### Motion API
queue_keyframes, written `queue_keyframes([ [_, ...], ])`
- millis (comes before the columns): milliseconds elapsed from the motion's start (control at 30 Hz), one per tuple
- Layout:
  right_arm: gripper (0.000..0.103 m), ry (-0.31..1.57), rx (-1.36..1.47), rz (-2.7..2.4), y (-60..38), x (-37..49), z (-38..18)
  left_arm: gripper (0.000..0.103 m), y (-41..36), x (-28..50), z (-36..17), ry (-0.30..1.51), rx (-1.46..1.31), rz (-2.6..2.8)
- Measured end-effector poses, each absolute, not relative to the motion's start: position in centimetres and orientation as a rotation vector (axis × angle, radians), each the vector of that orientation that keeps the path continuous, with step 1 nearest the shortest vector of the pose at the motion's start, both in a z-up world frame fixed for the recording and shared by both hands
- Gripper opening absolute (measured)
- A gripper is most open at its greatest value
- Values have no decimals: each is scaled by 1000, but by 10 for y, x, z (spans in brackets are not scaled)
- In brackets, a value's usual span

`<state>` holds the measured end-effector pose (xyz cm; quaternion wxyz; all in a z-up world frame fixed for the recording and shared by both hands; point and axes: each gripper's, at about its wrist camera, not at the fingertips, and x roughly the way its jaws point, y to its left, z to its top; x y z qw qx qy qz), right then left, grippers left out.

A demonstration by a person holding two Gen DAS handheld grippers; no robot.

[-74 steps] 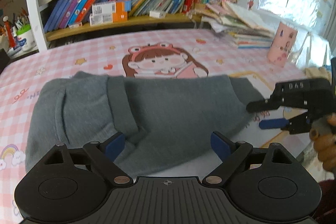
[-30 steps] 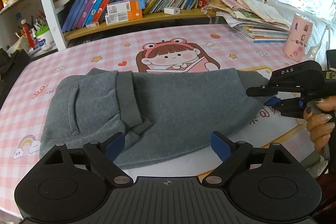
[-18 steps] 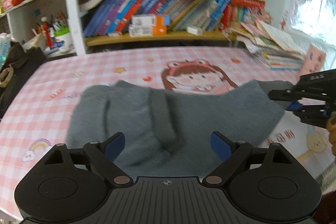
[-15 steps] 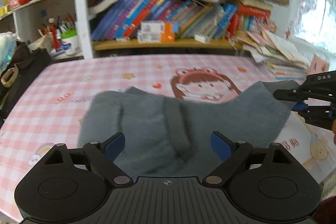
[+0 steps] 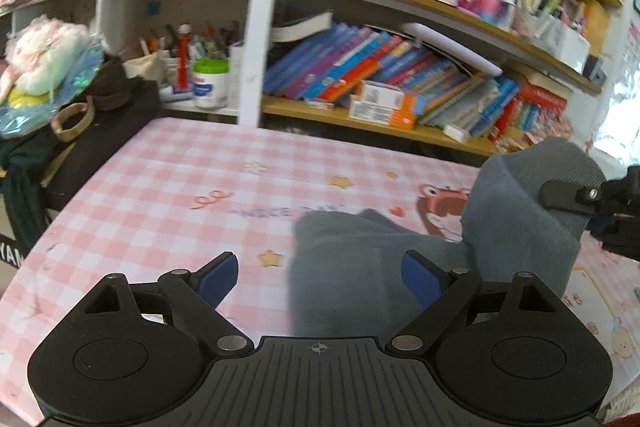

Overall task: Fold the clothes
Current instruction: 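Lift the cuff end with the right gripper and fold it over the body, then open the right gripper to release the folded end onto the sweatshirt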

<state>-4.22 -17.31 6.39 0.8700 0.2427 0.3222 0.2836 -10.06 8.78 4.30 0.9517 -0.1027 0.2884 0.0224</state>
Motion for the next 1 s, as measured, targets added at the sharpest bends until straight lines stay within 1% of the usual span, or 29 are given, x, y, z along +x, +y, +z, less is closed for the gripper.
queue_keyframes([
  [233, 17, 752, 269, 653, -91, -47, 56, 91, 138, -113, 30, 593, -305, 96],
  [333, 20, 789, 191, 652, -67, -47, 46, 91, 155, -116, 24, 605, -346, 112],
  [400, 29, 812, 161, 655, -55, -47, 38, 91, 163, -118, 21, 610, -366, 118],
  [533, 37, 843, 179, 695, -44, -48, 30, 91, 172, -118, 18, 608, -374, 110],
  [567, 43, 842, 186, 708, -43, -49, 30, 91, 173, -117, 18, 607, -373, 105],
  [600, 46, 839, 192, 718, -42, -50, 31, 91, 174, -116, 18, 605, -372, 99],
  [867, 61, 773, 277, 576, -79, -47, 42, 91, 166, -101, 22, 569, -368, -32],
  [933, 65, 750, 260, 510, -91, -44, 43, 91, 159, -94, 26, 550, -355, -91],
  [1000, 71, 728, 221, 448, -104, -42, 42, 91, 149, -85, 29, 535, -340, -147],
])
